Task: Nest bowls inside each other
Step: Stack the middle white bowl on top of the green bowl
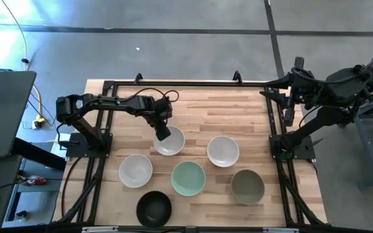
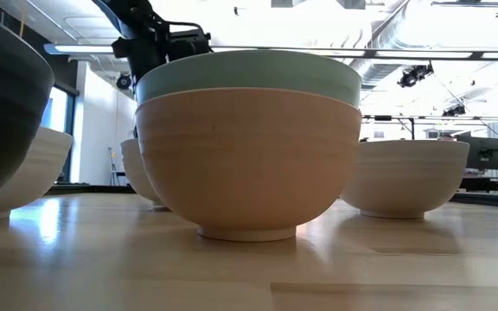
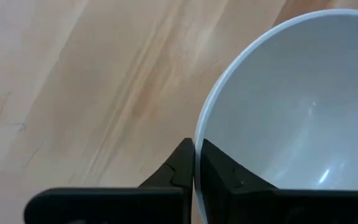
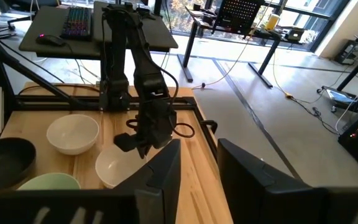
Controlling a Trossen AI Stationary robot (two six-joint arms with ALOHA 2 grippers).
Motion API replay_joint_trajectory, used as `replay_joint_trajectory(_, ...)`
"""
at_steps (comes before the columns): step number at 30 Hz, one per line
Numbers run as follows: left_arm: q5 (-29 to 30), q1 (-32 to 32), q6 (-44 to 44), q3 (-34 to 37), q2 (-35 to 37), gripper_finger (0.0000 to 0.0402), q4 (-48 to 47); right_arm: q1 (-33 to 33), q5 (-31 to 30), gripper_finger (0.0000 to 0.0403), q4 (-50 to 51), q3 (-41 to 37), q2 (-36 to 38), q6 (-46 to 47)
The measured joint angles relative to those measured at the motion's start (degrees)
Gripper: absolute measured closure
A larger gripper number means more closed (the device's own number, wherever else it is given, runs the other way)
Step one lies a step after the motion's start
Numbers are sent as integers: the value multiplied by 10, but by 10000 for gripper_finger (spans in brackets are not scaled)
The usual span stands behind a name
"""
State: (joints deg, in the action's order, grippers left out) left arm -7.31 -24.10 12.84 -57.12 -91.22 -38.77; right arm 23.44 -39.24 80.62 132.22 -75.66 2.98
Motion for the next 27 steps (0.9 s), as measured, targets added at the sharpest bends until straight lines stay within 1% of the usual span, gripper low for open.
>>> replay_joint_trajectory(4, -6, 0, -7, -1, 0, 399, -6, 0, 0, 309, 0, 0, 0, 0)
replay_joint_trajectory(7, -1, 0, -23, -20, 0, 400, -35, 0, 0, 309, 0, 0, 0, 0)
replay_joint_trajectory(11, 22, 0, -54, -74, 0, 400, -85, 0, 0, 309, 0, 0, -1, 7)
replay_joint_trajectory(14, 23, 0, -70, -127, 0, 400, -121, 0, 0, 309, 0, 0, -3, 11)
replay_joint_trajectory(19, 19, 7, -76, -211, 0, 401, -174, 0, 0, 309, 4, 0, -6, 13)
replay_joint_trajectory(22, 2, 20, -75, -255, 0, 401, -199, 0, 0, 309, 6, 0, -6, 15)
replay_joint_trajectory(27, -6, 58, -58, -296, 0, 401, -214, 0, 0, 309, 6, 0, -4, 15)
